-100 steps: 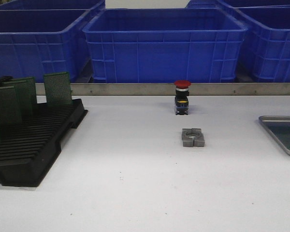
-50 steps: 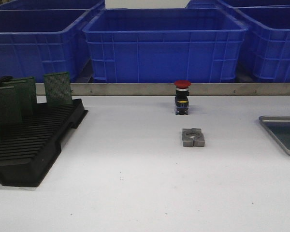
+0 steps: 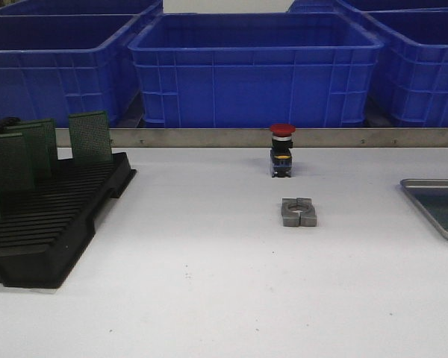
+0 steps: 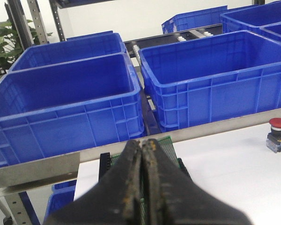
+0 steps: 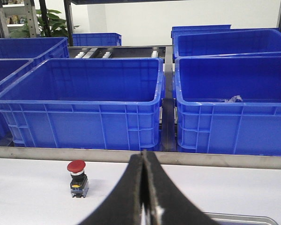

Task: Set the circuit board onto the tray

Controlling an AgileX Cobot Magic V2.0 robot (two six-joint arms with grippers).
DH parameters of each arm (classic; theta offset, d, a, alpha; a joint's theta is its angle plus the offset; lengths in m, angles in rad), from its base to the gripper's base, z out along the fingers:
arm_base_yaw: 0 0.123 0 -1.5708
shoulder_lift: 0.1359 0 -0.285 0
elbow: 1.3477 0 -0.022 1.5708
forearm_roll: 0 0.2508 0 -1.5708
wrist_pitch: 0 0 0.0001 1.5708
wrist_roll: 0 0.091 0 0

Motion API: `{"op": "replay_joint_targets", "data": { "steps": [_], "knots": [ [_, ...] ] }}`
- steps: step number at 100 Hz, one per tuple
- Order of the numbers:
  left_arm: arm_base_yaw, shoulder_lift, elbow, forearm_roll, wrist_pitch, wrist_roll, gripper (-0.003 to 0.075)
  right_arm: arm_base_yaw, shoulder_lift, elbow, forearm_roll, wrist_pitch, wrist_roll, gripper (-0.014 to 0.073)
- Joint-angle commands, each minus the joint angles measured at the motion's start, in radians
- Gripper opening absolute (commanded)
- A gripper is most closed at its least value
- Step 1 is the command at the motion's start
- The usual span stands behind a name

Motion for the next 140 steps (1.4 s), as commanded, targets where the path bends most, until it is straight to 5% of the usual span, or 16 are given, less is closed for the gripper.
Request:
{"op": "replay_joint_targets", "data": {
  "steps": [1,63,140],
  "knots": [
    [0.003,-0.029,0.006,0.03,-0.087,-0.047,-0.0018,0.002,0.005,-0.025,0.005,-0.042,-0.007,-0.0069],
    [0.148,-0.369,0.383,0.078,-0.196,-0.132,-0.0018,0.002,0.005,-0.025,0.005,-0.042,-0.007,-0.0069],
    [0.148,-0.369,0.383,0.051,-0.187,-0.132,-0.0018,0.002,0.005,-0.025,0.005,-0.042,-0.007,-0.0069]
  ]
}}
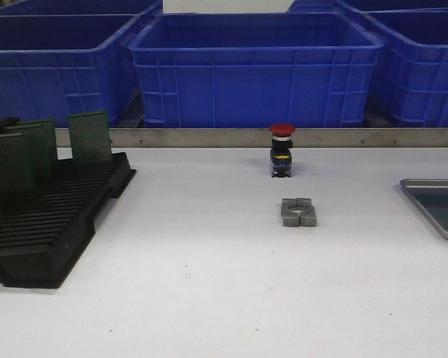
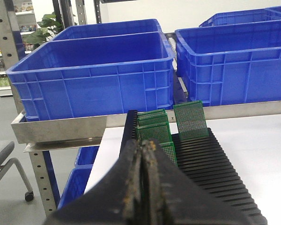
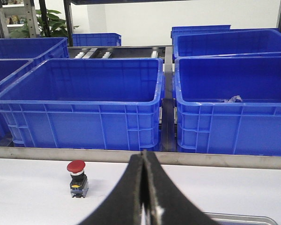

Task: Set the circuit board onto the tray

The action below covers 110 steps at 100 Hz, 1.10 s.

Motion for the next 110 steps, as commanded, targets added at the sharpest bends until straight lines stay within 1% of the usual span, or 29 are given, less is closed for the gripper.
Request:
{"op": "replay_joint_targets", "data": {
  "steps": [1,59,65,69,75,79,86,91,93,98,100,106,110],
  "knots": [
    [0.001,-0.035,-0.002,-0.01,-0.085,-0.011,-0.0018,0.002,0.005,-0.025,0.005,-0.04,-0.007,-0.0069],
    [0.001,-0.035,-0.002,-0.01,-0.085,-0.011,-0.0018,0.002,0.005,-0.025,0.005,-0.049,-0.007,-0.0069],
    [0.001,-0.035,-0.002,-0.01,-0.085,-0.011,-0.0018,0.002,0.005,-0.025,-0.01,-0.045,-0.003,-0.0069],
    [0.001,-0.035,-0.002,-0.01,-0.085,-0.011,-0.0018,0.003,0.005,-0.025,-0.041,-0.039,0.022,-0.0069],
    [0.001,-0.035,-0.002,-0.01,-0.085,-0.011,-0.0018,0.003,0.005,-0.025,-0.126,-0.034,0.096,-0.0069],
    [0.001,-0.035,-0.002,-0.01,-0.085,-0.011,-0.0018,0.003,0.005,-0.025,-0.191,-0.034,0.175,-0.0069],
    [0.001,-0.035,-0.002,-0.01,-0.085,-0.011,-0.0018,0.003,0.005,-0.025,-0.356,-0.034,0.34,-0.0069],
    [0.001,-0.035,-0.002,-0.01,-0.085,-0.011,-0.0018,0.003,0.005,-0.025,-0.514,-0.035,0.47,-0.0069],
    [0.001,-0.035,-0.002,-0.01,-0.085,-0.011,-0.0018,0.003,0.005,-0.025,-0.556,-0.035,0.528,-0.0069],
    [0.001,-0.035,-0.002,-0.01,-0.085,-0.011,-0.0018,0.003,0.005,-0.025,-0.722,-0.036,0.666,-0.0069],
    [0.001,-0.035,-0.002,-0.01,-0.085,-0.011,-0.0018,0.003,0.005,-0.025,-0.762,-0.036,0.723,-0.0069],
    [0.001,-0.035,-0.002,-0.01,-0.085,-0.011,-0.0018,0.003,0.005,-0.018,-0.936,-0.045,0.883,-0.0069],
    [0.001,-0.035,-0.002,-0.01,-0.085,-0.011,-0.0018,0.003,0.005,-0.009,-1.033,-0.056,0.963,-0.0069]
  ]
}}
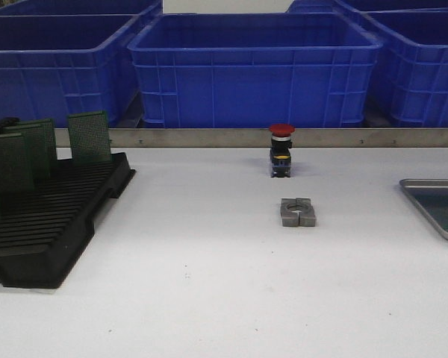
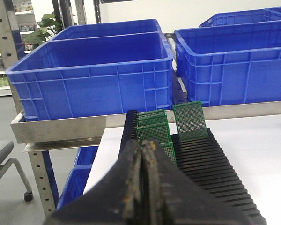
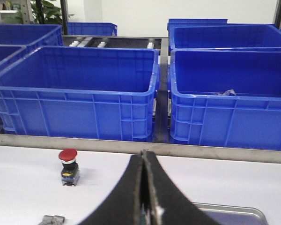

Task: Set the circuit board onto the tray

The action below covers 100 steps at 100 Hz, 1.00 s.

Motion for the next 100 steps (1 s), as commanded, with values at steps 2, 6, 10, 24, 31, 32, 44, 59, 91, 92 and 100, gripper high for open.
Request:
{"op": "replay_joint_targets", "data": {
  "steps": [2,6,10,24,31,32,44,59,91,92,100],
  "knots": [
    [0.001,-0.035,-0.002,-0.008,-0.084,-0.01,-0.0018,0.003,0.005,-0.007,-0.287,-0.078,0.25,-0.0069],
    [0.001,-0.035,-0.002,-0.008,-0.084,-0.01,-0.0018,0.003,0.003,0.006,-0.347,-0.088,0.324,-0.0069],
    [0.001,-0.035,-0.002,-0.008,-0.084,-0.01,-0.0018,0.003,0.0,0.024,-0.4,-0.103,0.379,-0.0069],
    [0.001,-0.035,-0.002,-0.008,-0.084,-0.01,-0.0018,0.003,-0.056,0.111,-0.433,-0.169,0.421,-0.0069],
    [0.001,-0.035,-0.002,-0.008,-0.084,-0.01,-0.0018,0.003,-0.103,0.161,-0.432,-0.196,0.421,-0.0069],
    [0.001,-0.035,-0.002,-0.008,-0.084,-0.01,-0.0018,0.003,-0.113,0.166,-0.432,-0.197,0.421,-0.0069],
    [0.001,-0.035,-0.002,-0.008,-0.084,-0.01,-0.0018,0.003,-0.213,0.25,-0.429,-0.199,0.421,-0.0069],
    [0.001,-0.035,-0.002,-0.008,-0.084,-0.01,-0.0018,0.003,-0.34,0.34,-0.429,-0.196,0.421,-0.0069],
    [0.001,-0.035,-0.002,-0.008,-0.084,-0.01,-0.0018,0.003,-0.429,0.348,-0.429,-0.124,0.425,-0.0069],
    [0.001,-0.035,-0.002,-0.008,-0.084,-0.01,-0.0018,0.003,-0.429,0.348,-0.429,-0.124,0.425,-0.0069],
    [0.001,-0.035,-0.002,-0.008,-0.084,-0.01,-0.0018,0.003,-0.429,0.348,-0.429,-0.126,0.425,-0.0069]
  ]
}}
